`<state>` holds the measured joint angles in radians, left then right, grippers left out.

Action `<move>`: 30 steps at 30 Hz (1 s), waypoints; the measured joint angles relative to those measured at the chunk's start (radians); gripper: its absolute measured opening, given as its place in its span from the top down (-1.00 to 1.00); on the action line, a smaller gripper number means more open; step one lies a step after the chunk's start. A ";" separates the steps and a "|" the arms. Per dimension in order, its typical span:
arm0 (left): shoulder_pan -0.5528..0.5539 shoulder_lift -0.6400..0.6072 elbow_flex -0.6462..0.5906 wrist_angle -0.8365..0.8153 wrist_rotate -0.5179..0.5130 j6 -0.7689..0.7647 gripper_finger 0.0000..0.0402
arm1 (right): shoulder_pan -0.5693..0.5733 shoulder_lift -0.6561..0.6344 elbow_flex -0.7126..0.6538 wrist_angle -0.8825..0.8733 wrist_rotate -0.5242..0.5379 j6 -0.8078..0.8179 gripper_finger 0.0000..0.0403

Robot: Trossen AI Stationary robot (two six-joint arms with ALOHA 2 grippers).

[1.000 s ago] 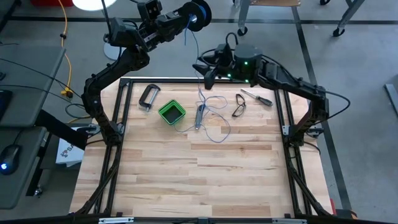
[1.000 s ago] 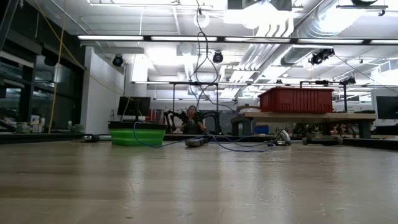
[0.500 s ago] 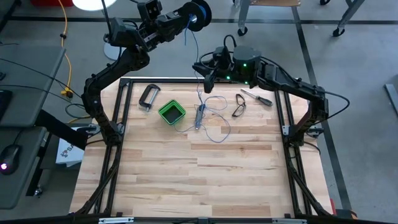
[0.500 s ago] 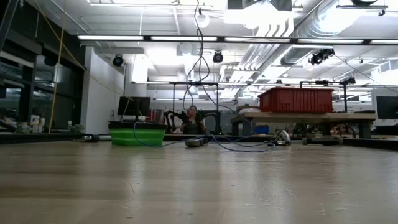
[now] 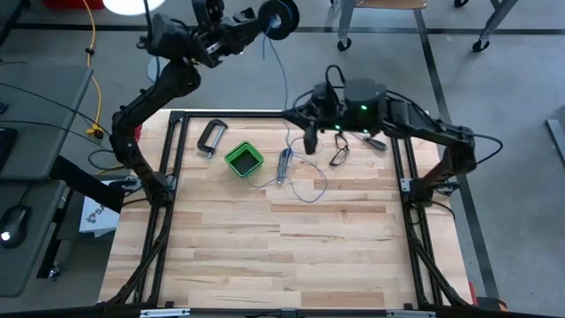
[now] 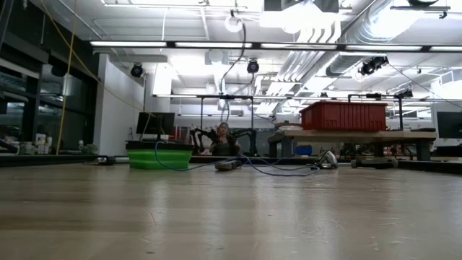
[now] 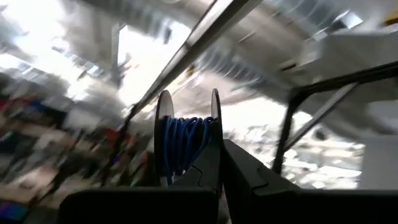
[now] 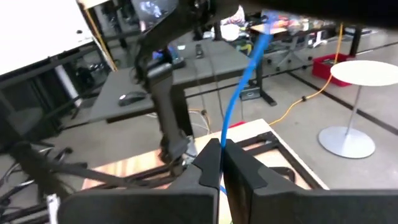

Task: Coil cords
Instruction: Coil the blue wire onto the spool

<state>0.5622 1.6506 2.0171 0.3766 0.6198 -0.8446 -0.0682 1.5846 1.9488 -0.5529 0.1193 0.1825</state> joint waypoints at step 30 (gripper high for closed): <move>-0.181 -0.119 0.000 -1.077 -0.051 0.190 1.00 | 0.112 -0.221 0.000 -0.072 0.025 -0.052 1.00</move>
<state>0.3810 1.5320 2.0173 -0.7008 0.5688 -0.6547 0.0437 1.3640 1.9491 -0.6247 0.1448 0.1301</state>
